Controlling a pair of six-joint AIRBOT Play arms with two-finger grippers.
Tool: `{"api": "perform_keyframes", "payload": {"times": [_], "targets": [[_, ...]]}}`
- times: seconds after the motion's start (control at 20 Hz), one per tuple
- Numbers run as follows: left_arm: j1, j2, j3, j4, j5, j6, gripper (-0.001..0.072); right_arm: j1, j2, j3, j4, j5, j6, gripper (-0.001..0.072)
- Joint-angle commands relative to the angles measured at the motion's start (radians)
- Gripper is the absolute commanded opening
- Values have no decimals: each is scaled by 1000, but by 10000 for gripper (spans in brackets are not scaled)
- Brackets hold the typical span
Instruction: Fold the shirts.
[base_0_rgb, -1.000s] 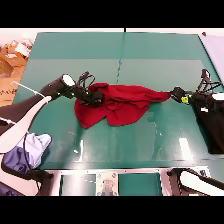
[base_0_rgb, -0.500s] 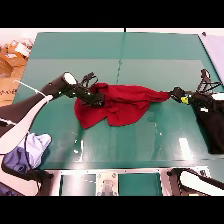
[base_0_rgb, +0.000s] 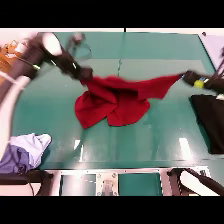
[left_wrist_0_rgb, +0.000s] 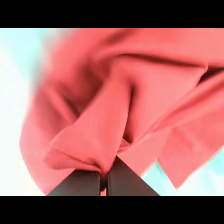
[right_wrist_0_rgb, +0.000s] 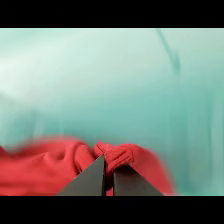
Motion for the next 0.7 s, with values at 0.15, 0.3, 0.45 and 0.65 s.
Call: {"api": "perform_keyframes", "payload": {"times": [0.15,0.3,0.45,0.65], "targets": [[0,350,338,129,11,87,22,-2,245,470,0,7,149,20],[0,520,338,126,39,133,22,-2,338,606,-1,-85,154,20],[0,630,338,127,74,170,23,-2,412,669,-16,-158,153,20],[0,661,339,145,81,204,23,-2,451,674,-32,-203,153,20]]}}
